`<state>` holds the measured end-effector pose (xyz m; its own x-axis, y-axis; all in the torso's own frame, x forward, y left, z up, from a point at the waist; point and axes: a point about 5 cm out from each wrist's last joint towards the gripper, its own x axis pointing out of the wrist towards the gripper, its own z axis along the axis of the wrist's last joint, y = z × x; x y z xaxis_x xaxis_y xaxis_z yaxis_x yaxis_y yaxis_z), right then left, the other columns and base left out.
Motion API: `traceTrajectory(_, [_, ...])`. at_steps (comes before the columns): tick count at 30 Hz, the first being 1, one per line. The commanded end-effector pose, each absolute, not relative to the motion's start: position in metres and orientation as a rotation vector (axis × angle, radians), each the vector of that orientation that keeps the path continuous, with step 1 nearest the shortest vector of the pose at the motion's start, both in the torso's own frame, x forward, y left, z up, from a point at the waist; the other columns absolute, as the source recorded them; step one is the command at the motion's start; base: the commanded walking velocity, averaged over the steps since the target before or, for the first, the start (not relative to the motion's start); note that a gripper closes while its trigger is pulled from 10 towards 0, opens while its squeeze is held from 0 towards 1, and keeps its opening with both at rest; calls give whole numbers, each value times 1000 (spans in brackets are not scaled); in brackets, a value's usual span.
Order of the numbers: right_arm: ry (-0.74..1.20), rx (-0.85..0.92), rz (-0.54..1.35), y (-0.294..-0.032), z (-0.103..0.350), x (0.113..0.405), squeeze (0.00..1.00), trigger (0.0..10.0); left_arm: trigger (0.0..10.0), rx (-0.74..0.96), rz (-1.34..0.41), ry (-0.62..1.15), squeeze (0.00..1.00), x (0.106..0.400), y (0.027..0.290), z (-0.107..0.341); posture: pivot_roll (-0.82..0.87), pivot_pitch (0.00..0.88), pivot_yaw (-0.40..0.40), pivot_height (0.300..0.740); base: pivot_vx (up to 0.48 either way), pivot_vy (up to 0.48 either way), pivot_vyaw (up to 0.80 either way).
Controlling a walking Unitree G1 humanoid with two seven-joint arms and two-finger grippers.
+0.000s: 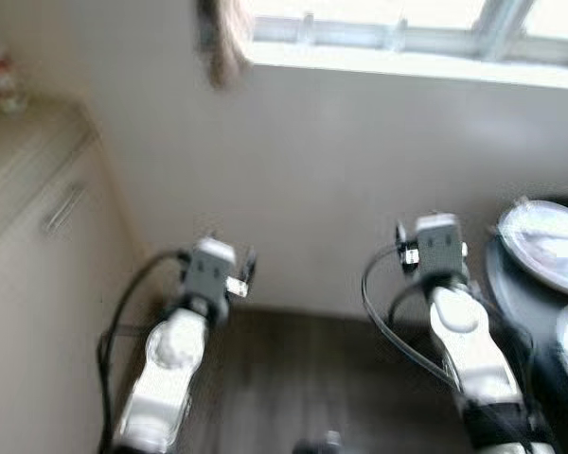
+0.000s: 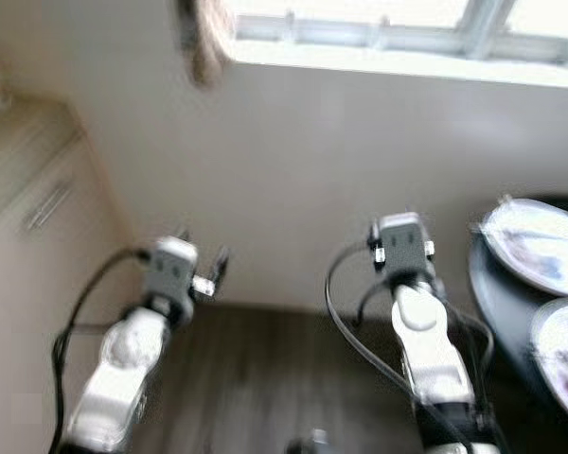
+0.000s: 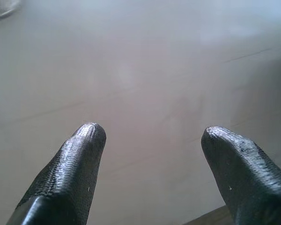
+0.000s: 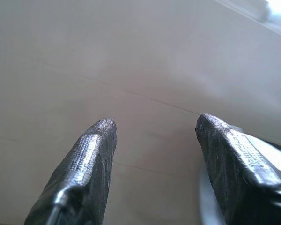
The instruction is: Kitchen organization
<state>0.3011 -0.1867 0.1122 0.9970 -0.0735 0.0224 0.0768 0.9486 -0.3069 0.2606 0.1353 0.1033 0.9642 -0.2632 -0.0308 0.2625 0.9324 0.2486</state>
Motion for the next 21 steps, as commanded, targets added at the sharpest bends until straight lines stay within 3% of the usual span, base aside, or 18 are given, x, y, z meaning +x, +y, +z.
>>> traceTrajectory(1, [-23,-321,-76,-185,115,303,0,10000,10000,260,-264,-12,0,263,137,106,-50,0,-38,740,0,0,-800])
traceTrajectory(5, [-31,-331,-64,-184,116,303,0,10000,10000,257,-262,-12,0,263,138,106,-52,0,-40,740,0,0,-800])
traceTrajectory(17, [-103,-490,19,-173,123,304,0,10000,10000,252,-256,-10,0,265,138,106,-53,0,-41,740,0,0,0])
traceTrajectory(21, [-143,-735,120,-167,124,302,0,10000,10000,242,-254,-5,0,266,137,105,-61,0,-42,740,0,0,0])
